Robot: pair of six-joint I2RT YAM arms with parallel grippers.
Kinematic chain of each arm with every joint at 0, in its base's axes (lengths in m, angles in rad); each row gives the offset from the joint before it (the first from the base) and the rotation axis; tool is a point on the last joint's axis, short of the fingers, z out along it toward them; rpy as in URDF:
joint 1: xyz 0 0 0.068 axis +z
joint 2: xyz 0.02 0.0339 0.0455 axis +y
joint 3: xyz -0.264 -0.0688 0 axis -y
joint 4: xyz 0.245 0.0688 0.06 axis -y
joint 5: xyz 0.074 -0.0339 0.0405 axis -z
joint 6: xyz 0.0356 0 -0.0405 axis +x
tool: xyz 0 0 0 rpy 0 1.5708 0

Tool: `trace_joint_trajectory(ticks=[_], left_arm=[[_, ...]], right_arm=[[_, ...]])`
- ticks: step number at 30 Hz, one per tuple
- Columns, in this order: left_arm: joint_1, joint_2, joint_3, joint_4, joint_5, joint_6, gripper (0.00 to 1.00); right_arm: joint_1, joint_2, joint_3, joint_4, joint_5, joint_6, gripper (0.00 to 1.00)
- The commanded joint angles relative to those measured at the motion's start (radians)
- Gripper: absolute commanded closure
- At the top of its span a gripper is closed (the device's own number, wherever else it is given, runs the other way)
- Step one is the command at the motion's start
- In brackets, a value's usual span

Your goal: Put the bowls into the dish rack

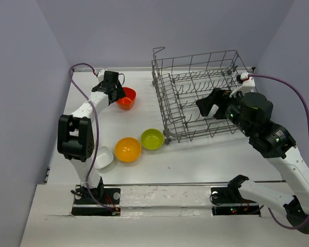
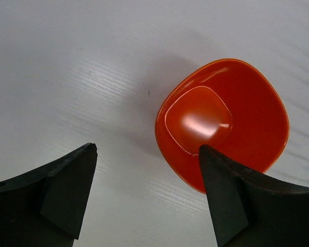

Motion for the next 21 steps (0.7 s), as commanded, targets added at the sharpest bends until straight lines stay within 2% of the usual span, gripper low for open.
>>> trace_joint_trajectory(ticks=[1, 7, 18, 21], left_arm=[[0.005, 0.019, 0.064, 0.023, 0.002, -0.016, 0.11], [0.005, 0.028, 0.09, 0.008, -0.001, -0.01, 0.12], [0.005, -0.054, 0.037, -0.023, 0.04, -0.005, 0.12], [0.0, -0.122, -0.049, -0.022, 0.097, -0.011, 0.13]], right_arm=[[-0.003, -0.008, -0.011, 0.041, -0.026, 0.012, 0.01], [-0.003, -0.018, -0.049, 0.051, -0.032, 0.013, 0.01], [-0.003, -0.005, -0.077, 0.074, -0.05, 0.004, 0.01], [-0.003, -0.007, -0.083, 0.077, -0.044, 0.003, 0.01]])
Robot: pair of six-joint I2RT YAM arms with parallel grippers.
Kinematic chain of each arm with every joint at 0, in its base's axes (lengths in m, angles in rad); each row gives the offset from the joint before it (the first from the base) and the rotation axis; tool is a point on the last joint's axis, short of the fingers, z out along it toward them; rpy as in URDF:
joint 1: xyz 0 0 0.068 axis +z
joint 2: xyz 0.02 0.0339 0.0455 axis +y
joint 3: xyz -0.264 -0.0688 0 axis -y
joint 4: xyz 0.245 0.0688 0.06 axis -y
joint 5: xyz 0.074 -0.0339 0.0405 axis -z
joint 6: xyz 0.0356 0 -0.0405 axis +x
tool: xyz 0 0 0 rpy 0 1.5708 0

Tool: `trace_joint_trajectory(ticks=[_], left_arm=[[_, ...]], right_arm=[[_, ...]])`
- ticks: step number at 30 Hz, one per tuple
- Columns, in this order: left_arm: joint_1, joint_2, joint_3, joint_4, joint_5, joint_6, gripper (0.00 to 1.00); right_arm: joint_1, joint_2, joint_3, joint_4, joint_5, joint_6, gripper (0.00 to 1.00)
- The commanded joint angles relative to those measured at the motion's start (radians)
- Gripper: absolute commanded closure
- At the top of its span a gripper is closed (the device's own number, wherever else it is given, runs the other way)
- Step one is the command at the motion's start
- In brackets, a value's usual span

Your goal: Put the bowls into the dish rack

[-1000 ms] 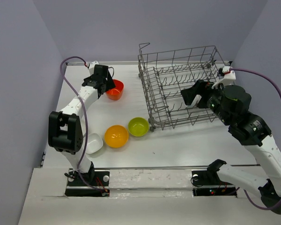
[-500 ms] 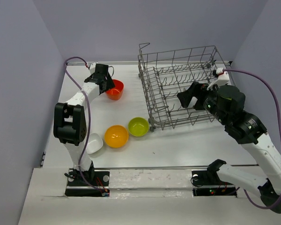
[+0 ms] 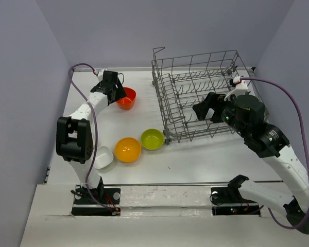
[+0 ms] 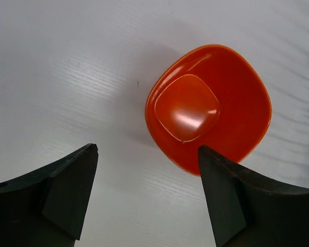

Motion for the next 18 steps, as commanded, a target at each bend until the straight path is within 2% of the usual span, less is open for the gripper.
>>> trace_joint_trajectory(ticks=[1, 10, 13, 18], left_arm=[[-0.007, -0.183, -0.105, 0.002, 0.062, -0.009, 0.13], [-0.076, -0.44, -0.376, 0.005, 0.122, -0.015, 0.14], [-0.116, -0.502, -0.404, -0.041, 0.12, 0.005, 0.16], [-0.15, -0.498, -0.358, -0.181, 0.07, 0.094, 0.18]], right_arm=[[-0.003, -0.003, -0.011, 0.067, -0.012, -0.003, 0.01], [-0.003, 0.006, -0.019, 0.079, -0.035, -0.01, 0.01], [-0.003, 0.01, -0.017, 0.081, -0.039, -0.018, 0.01], [-0.003, 0.006, -0.031, 0.082, -0.038, -0.026, 0.0]])
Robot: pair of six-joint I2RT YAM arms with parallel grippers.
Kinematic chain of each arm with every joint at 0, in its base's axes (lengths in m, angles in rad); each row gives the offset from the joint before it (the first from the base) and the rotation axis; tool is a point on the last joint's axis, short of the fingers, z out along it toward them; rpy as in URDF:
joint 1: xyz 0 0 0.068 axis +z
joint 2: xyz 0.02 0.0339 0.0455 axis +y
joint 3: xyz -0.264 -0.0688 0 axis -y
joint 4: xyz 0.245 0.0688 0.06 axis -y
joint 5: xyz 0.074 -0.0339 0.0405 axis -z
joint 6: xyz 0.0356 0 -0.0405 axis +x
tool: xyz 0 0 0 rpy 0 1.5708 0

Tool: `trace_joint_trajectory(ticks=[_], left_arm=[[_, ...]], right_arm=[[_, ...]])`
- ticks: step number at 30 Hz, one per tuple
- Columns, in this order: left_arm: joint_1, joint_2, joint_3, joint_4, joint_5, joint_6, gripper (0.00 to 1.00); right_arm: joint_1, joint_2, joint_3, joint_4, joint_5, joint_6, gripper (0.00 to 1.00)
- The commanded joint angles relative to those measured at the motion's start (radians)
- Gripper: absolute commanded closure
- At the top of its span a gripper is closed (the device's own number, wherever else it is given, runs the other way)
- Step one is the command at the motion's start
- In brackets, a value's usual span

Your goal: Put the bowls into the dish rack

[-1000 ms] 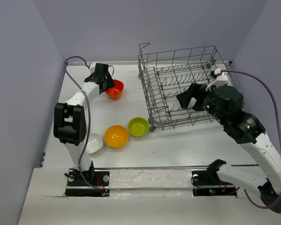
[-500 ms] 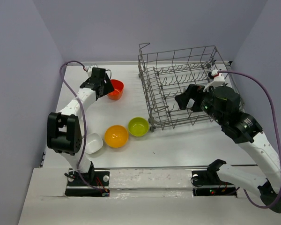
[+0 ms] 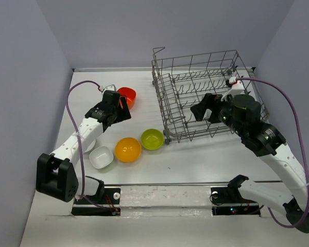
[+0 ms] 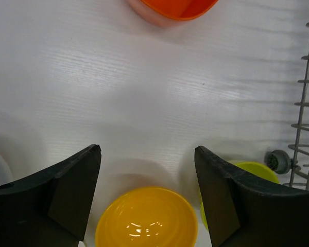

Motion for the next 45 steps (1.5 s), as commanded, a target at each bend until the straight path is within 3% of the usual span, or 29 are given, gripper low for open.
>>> trace_joint_trajectory(ticks=[1, 12, 26, 45], left_arm=[[-0.016, -0.009, 0.033, -0.13, -0.027, 0.086, 0.18], [-0.027, 0.034, 0.042, -0.227, 0.004, 0.194, 0.19], [-0.027, 0.117, -0.012, -0.263, 0.249, 0.206, 0.2], [-0.016, 0.149, -0.062, -0.244, 0.3, 0.195, 0.2]], right_arm=[[-0.003, -0.01, -0.008, 0.061, -0.016, -0.013, 0.01], [-0.003, 0.002, -0.015, 0.064, -0.05, -0.016, 0.0], [-0.003, 0.01, -0.02, 0.064, -0.073, -0.016, 0.0], [-0.003, -0.003, -0.037, 0.064, -0.073, -0.029, 0.0]])
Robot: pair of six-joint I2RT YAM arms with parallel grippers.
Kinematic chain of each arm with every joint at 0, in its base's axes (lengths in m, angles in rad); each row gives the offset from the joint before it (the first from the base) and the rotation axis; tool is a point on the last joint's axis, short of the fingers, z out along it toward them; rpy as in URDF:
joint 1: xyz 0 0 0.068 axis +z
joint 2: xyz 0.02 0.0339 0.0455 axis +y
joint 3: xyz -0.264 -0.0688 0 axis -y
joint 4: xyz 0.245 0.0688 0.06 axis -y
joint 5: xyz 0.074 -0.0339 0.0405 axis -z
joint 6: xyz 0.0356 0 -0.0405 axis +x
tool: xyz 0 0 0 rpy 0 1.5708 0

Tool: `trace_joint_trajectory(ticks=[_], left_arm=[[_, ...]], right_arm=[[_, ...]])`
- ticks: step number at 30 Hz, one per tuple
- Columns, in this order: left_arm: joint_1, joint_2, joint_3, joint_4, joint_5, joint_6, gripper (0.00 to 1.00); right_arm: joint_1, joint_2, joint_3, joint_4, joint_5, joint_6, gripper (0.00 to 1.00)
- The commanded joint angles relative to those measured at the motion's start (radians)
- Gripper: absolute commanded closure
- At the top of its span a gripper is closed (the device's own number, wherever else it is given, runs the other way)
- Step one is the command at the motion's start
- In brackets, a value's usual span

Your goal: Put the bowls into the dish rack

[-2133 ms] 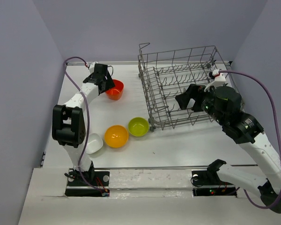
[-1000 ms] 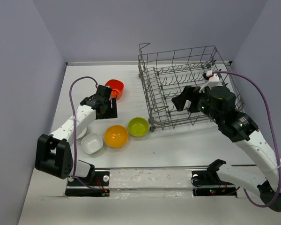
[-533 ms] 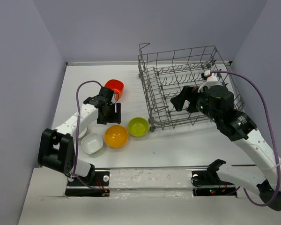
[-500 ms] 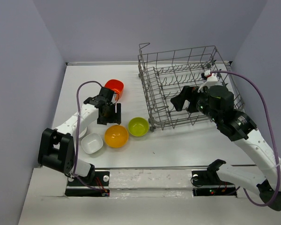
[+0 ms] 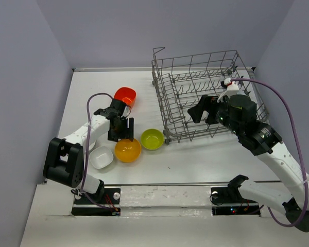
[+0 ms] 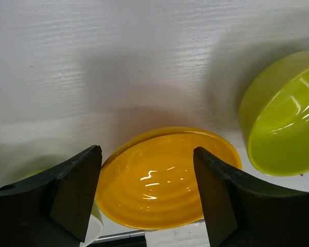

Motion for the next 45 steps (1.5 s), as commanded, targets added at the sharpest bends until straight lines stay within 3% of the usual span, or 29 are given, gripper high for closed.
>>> trace_joint_trajectory(ticks=[1, 8, 23, 45], left_arm=[[0.007, 0.001, -0.009, -0.008, 0.034, 0.004, 0.2], [0.007, 0.011, -0.011, -0.008, 0.047, 0.007, 0.21], [0.007, 0.034, -0.017, -0.001, 0.054, 0.008, 0.35], [0.014, 0.042, -0.02, 0.004, 0.065, 0.011, 0.75]], right_arm=[[-0.003, -0.016, -0.006, 0.045, -0.013, -0.018, 0.0], [-0.003, -0.014, -0.009, 0.043, -0.013, -0.022, 0.0], [-0.003, -0.012, -0.014, 0.045, -0.017, -0.025, 0.0], [-0.003, -0.008, -0.023, 0.045, -0.022, -0.027, 0.0]])
